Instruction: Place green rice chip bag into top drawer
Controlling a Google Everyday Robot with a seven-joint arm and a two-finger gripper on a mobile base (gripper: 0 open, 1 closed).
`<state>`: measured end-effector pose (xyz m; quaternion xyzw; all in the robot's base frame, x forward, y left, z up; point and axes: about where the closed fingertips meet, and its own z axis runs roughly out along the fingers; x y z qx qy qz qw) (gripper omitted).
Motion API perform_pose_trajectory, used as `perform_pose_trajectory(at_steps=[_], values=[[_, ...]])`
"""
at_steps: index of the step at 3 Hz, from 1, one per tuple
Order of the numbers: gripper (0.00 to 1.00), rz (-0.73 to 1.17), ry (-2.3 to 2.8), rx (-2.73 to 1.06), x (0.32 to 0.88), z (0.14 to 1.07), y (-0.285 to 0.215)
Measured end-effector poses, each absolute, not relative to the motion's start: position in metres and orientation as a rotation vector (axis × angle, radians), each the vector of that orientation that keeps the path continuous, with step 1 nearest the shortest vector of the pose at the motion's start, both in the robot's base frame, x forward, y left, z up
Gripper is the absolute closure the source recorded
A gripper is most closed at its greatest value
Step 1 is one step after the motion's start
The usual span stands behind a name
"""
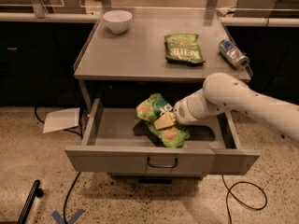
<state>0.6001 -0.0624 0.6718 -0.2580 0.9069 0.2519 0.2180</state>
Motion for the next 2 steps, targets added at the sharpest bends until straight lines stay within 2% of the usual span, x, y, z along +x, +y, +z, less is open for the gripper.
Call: perform_pose_trajectory(at_steps=[2], values=[[0.58, 0.703, 2.517, -0.710, 0.6000, 0.6678, -0.0627]])
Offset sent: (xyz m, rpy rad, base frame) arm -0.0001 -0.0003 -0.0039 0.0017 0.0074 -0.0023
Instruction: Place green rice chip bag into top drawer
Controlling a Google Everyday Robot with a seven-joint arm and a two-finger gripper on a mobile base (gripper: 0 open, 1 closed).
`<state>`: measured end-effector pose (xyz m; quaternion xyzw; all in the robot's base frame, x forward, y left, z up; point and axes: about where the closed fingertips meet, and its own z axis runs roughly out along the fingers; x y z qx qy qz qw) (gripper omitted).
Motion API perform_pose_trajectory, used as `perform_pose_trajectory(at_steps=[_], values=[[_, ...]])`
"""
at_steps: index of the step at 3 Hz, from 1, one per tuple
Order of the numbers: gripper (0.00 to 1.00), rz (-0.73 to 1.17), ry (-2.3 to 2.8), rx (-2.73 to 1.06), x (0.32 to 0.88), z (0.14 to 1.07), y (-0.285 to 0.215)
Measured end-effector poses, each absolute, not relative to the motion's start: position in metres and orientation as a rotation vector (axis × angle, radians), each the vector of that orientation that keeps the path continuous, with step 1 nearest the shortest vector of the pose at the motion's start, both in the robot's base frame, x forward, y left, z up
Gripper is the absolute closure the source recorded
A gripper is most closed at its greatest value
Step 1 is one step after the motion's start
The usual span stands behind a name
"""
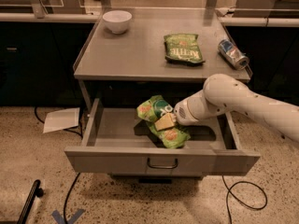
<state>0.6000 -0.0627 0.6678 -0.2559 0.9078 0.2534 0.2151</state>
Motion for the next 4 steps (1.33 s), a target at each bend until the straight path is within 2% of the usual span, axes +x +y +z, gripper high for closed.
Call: perform_pose_trajectory(at_steps=[2, 3, 4], values=[[0.11, 0.703, 2.517, -0.710, 0.6000, 0.6678, -0.0626], [0.00, 0.703, 2.517, -0.710, 0.6000, 0.6677, -0.0625], [0.00, 0.703, 2.517, -0.710, 0.6000, 0.6677, -0.0625]])
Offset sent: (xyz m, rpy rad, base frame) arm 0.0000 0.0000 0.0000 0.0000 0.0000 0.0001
